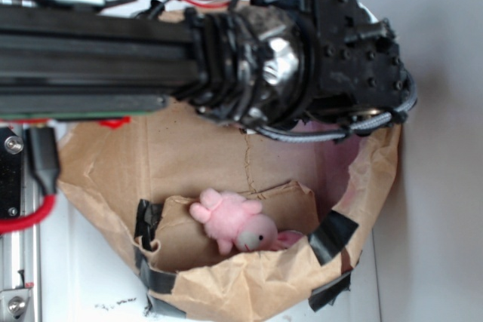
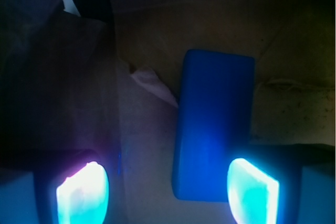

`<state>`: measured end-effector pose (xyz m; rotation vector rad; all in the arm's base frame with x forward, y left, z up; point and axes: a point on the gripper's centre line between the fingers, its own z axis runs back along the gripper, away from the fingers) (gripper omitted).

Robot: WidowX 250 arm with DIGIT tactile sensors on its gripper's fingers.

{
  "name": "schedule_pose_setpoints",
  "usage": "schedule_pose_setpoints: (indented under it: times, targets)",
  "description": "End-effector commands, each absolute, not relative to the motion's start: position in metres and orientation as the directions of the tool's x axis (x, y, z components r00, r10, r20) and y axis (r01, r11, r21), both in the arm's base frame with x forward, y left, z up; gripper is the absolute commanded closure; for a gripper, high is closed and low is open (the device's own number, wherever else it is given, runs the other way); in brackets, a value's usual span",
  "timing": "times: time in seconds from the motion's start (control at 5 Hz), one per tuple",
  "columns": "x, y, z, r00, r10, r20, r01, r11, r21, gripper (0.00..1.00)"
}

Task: Grab the blue block.

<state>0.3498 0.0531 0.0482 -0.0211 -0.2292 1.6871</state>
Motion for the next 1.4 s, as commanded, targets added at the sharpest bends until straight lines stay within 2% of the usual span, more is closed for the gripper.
schedule_pose_setpoints:
  times: [0.0,0.4,0.8,1.2]
  targets:
    - [0.346,0.054,0.055,-0.096,0.976,0.195,-0.966,-0.045,-0.253,0.00]
    - [0.320,0.061,0.053,-0.071,0.975,0.209,-0.967,-0.015,-0.256,0.00]
    - [0.313,0.058,0.055,-0.060,0.975,0.213,-0.971,-0.008,-0.238,0.00]
    - [0.304,0.057,0.056,-0.059,0.973,0.225,-0.970,-0.002,-0.245,0.00]
